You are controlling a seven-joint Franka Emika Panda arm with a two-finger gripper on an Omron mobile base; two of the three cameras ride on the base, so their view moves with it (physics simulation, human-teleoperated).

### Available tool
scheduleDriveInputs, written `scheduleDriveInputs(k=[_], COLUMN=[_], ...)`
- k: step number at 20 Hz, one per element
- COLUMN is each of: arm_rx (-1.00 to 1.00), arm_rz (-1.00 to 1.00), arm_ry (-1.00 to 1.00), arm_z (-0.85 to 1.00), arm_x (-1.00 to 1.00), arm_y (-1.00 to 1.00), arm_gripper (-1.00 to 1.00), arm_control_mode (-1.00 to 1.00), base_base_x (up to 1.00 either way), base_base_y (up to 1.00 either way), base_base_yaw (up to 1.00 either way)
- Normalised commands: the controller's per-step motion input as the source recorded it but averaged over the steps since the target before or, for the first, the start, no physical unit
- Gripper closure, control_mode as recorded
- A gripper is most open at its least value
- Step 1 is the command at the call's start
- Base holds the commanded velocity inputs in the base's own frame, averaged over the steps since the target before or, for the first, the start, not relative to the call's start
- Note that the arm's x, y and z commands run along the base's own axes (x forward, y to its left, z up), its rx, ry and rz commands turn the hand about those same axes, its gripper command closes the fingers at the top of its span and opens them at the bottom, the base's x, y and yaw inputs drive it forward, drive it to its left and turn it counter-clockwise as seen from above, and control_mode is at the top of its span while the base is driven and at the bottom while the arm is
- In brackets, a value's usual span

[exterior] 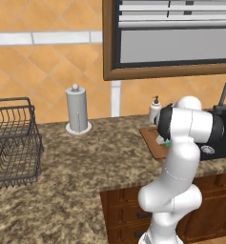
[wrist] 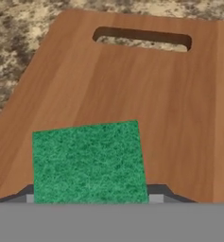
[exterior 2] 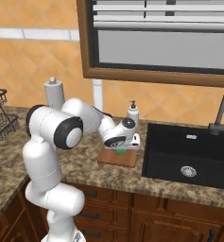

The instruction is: Pick up the sponge from the counter and clean the cutting board by briefly scrubbing or pressing down on the cutting board. Once finished, release the sponge.

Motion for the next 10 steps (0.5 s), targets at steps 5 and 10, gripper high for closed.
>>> scheduleDriveInputs(k=[5, 10], arm_rx=[0.0, 0.01], arm_rz=[0.04, 0.16], arm_ry=[-0.01, 0.03], arm_z=[-0.76, -0.22], arm_x=[-0.99, -0.65], arm_y=[0.0, 0.0], arm_gripper=[1.0, 1.0], arm_control_mode=[-1.0, -1.0], base_base_x=[0.0, 0.0], base_base_y=[0.0, 0.0], base_base_yaw=[0.0, 0.0])
